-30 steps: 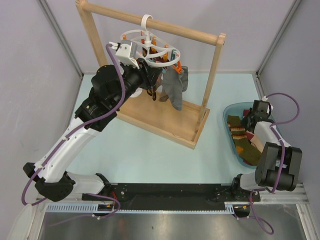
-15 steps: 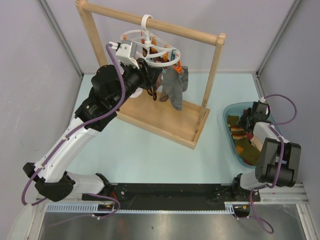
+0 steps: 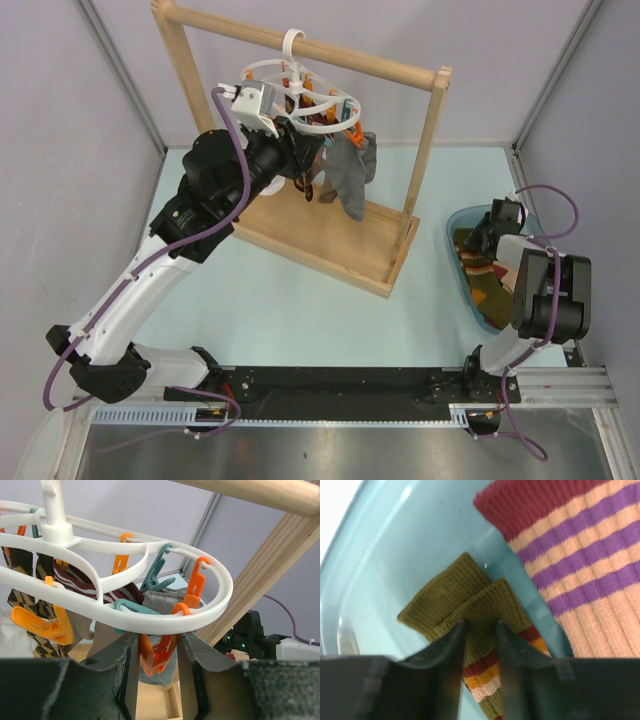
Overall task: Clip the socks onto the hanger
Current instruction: Pick up the sock from the bin.
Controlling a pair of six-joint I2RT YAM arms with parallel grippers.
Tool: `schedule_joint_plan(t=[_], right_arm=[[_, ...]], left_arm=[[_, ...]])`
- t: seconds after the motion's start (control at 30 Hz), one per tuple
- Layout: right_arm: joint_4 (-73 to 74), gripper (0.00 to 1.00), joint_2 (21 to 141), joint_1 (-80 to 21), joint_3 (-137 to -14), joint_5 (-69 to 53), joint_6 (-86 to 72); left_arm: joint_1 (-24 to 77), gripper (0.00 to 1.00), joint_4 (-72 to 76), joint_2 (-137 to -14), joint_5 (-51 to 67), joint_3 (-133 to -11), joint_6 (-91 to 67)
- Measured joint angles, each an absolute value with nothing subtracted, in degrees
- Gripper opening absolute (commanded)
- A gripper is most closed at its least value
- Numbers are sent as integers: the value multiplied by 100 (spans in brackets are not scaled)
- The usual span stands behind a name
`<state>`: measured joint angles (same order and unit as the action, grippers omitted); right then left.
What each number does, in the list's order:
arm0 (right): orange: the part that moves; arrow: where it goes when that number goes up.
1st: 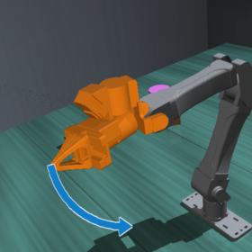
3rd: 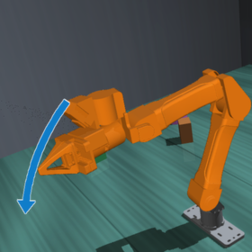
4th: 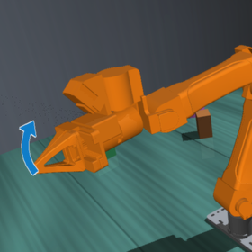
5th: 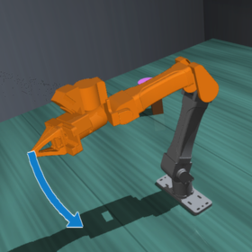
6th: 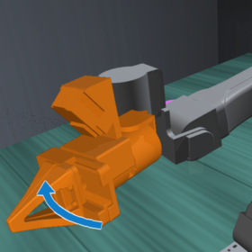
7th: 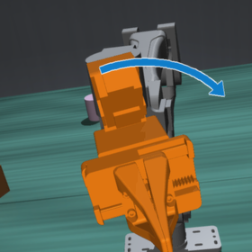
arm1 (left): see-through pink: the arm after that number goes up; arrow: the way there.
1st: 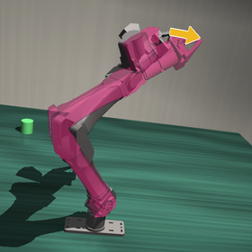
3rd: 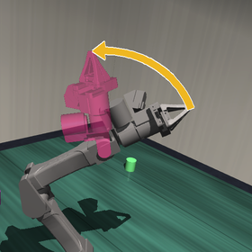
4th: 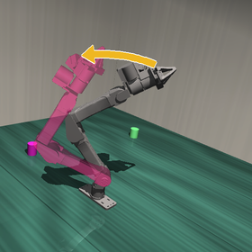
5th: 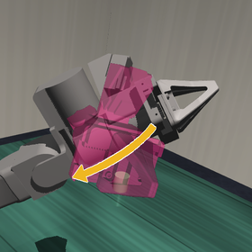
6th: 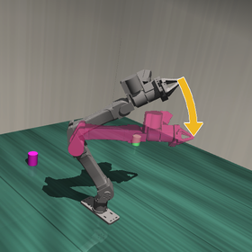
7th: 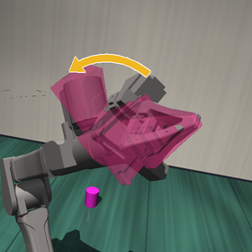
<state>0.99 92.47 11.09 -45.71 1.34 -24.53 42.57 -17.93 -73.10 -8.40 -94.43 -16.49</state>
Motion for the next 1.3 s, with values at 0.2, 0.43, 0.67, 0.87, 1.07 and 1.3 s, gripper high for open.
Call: schedule_joint_plan(t=[0.2, 0.43, 0.67, 0.87, 1.07, 1.3], right_arm=[[252, 4, 9310, 1083, -4707, 469, -2504], [650, 2, 8890, 1087, -4707, 561, -2493], [1129, 0, 7625, 1125, -4707, 451, -2392], [1378, 0, 6189, 1175, -4707, 32, -2239], [1385, 0, 4941, 1138, -4707, -663, -2112], [1122, 0, 3929, 854, -4707, -1890, -1946]], left_arm=[[4257, 7, -1791, -7310, -840, -9443, -1649], [4257, 7, -1793, -7310, -840, -9443, -1649], [4257, 6, -1791, -7310, -843, -9443, -1647], [4257, 5, -1791, -7310, -843, -9443, -1645], [4257, 4, -1789, -7306, -843, -9443, -1643], [4257, 3, -1715, -7306, -792, -9435, -1627]])
